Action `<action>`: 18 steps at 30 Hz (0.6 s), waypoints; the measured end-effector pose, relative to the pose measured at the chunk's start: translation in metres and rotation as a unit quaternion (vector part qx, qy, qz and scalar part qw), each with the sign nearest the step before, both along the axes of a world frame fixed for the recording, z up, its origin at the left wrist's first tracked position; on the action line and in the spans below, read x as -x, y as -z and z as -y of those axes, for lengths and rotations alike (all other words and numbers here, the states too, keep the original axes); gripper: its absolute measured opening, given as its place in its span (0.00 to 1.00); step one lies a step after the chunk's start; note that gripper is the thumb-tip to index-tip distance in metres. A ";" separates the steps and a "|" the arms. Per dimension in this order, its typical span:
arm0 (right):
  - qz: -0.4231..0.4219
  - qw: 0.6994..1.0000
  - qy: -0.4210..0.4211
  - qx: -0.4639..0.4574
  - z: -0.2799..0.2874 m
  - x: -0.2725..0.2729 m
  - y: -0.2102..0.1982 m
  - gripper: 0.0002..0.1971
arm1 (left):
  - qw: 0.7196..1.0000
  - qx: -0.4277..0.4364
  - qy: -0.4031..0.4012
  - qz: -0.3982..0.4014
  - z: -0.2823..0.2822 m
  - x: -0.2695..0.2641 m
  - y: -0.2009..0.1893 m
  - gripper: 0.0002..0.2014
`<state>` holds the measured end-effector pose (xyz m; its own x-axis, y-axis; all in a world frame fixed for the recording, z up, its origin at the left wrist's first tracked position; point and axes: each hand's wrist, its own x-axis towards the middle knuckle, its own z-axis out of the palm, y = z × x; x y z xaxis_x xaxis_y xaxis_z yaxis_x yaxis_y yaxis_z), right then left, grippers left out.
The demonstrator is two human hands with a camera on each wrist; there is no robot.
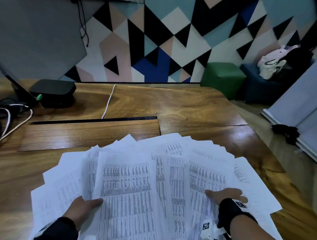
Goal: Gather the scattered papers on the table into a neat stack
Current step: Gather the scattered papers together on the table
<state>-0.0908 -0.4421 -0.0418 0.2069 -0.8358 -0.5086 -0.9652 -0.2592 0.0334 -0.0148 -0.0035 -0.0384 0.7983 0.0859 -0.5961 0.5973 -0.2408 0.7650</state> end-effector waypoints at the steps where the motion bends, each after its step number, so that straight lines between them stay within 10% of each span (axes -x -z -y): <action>1: 0.001 1.000 -0.010 0.002 0.001 0.001 0.003 0.60 | 1.000 0.001 -0.002 -0.001 0.000 0.000 0.000 0.03; 12: 0.207 0.963 0.021 -0.171 0.005 -0.001 -0.022 0.20 | 1.000 0.016 -0.014 -0.007 0.000 -0.001 0.000 0.03; 18: 0.258 0.905 0.024 -0.337 0.003 -0.007 0.004 0.59 | 1.000 0.016 -0.009 -0.023 -0.004 -0.003 0.008 0.08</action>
<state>-0.0841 -0.4448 -0.0453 0.5343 -0.3858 -0.7521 -0.8175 -0.0097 -0.5758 -0.0114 0.0006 -0.0464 0.7686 0.0810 -0.6345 0.6358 -0.2063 0.7438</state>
